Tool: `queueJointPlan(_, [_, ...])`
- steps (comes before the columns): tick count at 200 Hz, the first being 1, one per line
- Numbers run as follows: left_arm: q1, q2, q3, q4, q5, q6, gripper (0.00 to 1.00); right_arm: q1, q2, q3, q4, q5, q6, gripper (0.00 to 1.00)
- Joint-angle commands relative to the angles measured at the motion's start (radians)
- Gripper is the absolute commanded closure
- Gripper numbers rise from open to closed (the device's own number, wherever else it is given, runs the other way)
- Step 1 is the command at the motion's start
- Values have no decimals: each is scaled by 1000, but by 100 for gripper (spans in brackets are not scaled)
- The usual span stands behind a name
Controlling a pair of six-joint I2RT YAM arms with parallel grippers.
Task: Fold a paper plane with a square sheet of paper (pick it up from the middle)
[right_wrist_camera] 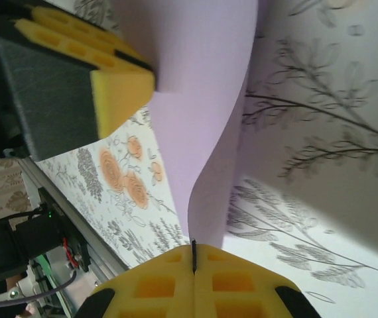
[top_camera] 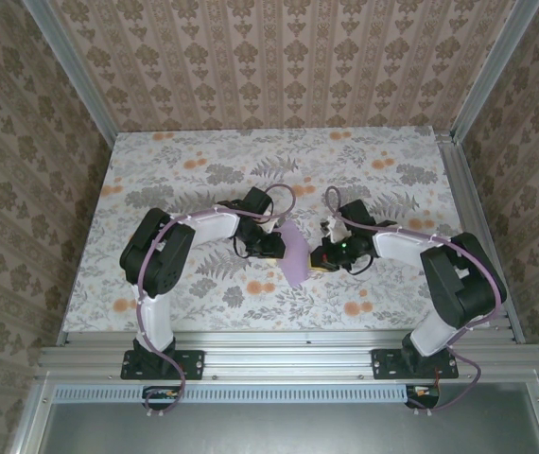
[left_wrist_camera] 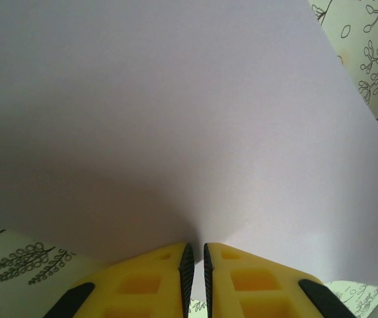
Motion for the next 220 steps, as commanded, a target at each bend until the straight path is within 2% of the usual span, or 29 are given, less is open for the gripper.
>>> queueJointPlan(1, [9, 42, -22, -88, -43, 25, 83, 26, 19, 38, 11, 20, 29, 96])
queueJointPlan(106, [10, 36, -31, -71, -28, 18, 83, 69, 134, 113, 120, -5, 114, 96])
queueJointPlan(220, [12, 35, -45, -48, -17, 10, 83, 83, 223, 150, 155, -1, 136, 96])
